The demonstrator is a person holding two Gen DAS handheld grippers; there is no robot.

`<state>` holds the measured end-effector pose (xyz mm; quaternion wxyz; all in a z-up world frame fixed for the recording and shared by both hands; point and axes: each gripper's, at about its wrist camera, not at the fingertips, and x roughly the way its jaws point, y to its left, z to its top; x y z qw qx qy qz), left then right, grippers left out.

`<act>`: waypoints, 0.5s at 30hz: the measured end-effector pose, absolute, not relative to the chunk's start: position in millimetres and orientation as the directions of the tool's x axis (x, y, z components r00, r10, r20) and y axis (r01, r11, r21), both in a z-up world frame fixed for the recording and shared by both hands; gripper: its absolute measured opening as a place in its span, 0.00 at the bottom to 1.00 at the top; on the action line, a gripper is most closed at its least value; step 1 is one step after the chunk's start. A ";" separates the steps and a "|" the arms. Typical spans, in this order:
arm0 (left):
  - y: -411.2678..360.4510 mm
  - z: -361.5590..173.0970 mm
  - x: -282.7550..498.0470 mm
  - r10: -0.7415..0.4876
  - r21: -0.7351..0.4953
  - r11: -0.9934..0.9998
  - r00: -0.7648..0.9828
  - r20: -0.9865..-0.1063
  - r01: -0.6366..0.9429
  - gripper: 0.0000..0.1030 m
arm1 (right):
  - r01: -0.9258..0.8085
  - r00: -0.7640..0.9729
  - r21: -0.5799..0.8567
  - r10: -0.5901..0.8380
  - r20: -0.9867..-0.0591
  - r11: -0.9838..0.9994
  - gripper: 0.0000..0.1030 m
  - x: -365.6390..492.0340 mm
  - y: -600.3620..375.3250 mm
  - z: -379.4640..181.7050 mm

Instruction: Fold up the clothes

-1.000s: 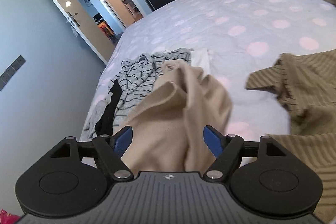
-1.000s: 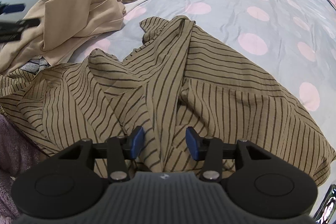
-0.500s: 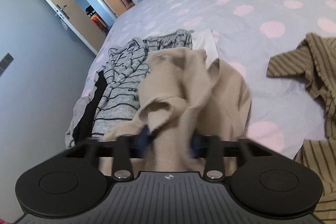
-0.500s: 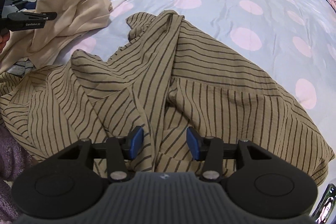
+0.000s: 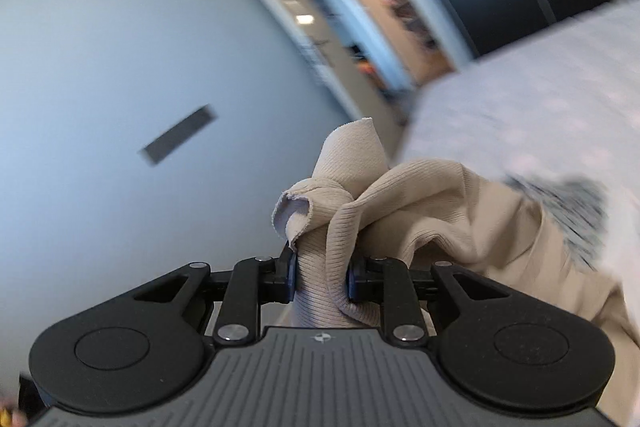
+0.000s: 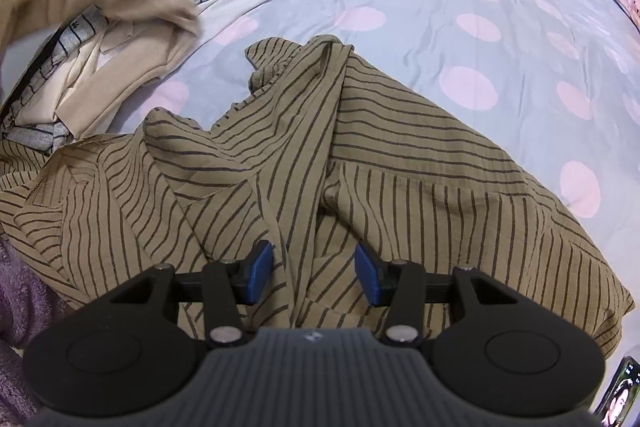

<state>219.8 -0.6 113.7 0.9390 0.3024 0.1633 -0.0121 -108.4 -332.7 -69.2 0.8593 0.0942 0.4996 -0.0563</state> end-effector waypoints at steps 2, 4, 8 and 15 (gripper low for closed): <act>3.1 117.0 231.2 0.046 0.518 0.835 0.915 -0.402 0.185 0.23 | 0.194 0.497 0.109 -0.002 -0.868 0.975 0.48 -109.3 -333.1 -68.6; 2.8 112.8 238.0 0.002 0.470 0.841 0.867 -0.499 0.269 0.30 | 0.196 0.502 0.114 0.000 -0.865 0.974 0.48 -109.9 -333.3 -68.3; -15.3 83.1 209.5 -0.052 0.510 0.789 0.865 -0.499 0.342 0.48 | 0.189 0.520 0.125 0.009 -0.854 0.974 0.48 -111.7 -331.8 -64.6; -45.0 49.3 144.1 -0.225 0.461 0.711 0.792 -0.567 0.531 0.49 | 0.131 0.516 0.130 0.044 -0.855 0.983 0.45 -113.0 -318.7 -67.1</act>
